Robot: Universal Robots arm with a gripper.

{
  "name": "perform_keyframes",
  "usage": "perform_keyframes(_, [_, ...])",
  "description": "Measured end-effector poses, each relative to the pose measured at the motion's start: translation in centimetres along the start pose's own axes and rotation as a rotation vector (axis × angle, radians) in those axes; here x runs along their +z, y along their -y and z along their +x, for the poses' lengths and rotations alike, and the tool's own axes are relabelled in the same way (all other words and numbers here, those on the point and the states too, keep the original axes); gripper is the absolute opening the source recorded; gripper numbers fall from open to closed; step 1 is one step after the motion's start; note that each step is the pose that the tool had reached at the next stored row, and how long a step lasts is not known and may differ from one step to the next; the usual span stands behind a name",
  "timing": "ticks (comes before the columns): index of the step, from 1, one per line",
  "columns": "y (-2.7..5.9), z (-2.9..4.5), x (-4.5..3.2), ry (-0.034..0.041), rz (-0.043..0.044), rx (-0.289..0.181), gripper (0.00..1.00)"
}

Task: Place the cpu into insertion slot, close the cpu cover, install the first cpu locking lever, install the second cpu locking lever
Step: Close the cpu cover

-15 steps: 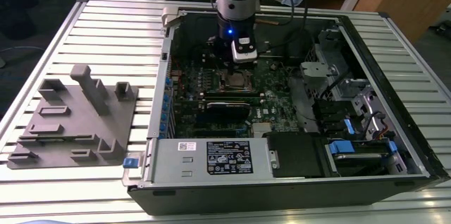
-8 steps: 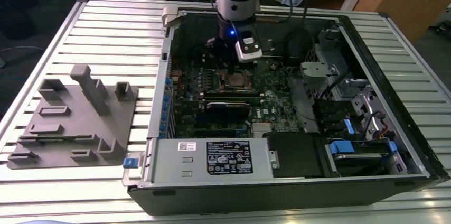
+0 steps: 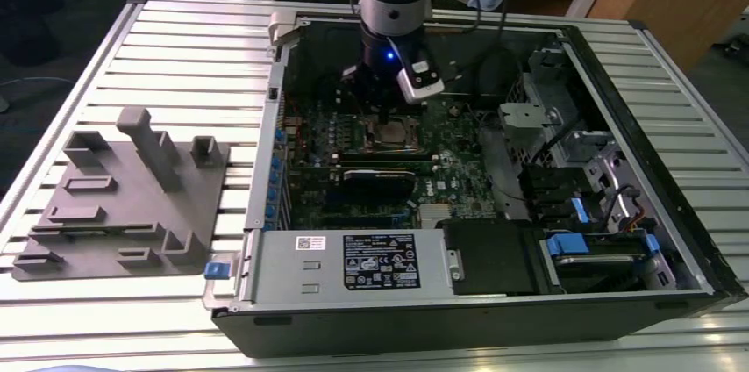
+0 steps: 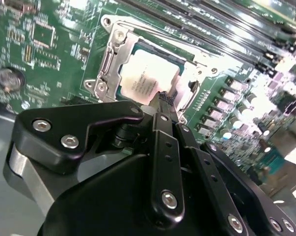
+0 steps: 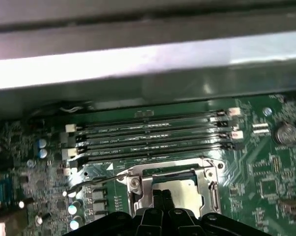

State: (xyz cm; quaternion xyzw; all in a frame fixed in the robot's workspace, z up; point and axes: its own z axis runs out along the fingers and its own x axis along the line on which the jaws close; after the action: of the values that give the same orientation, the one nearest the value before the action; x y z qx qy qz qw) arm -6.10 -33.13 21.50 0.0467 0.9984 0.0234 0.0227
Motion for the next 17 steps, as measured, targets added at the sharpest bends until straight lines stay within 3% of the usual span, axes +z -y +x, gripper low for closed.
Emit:
perform_keyframes(4, [0.0,0.0,0.05,-0.003,-0.0026,-0.063,0.11])
perform_keyframes(12, [-0.03,-0.25,0.07,-0.0032,0.0003,-0.064,0.11])
perform_keyframes(17, [-0.08,-0.85,0.06,-0.0094,0.0109,-0.064,0.11])
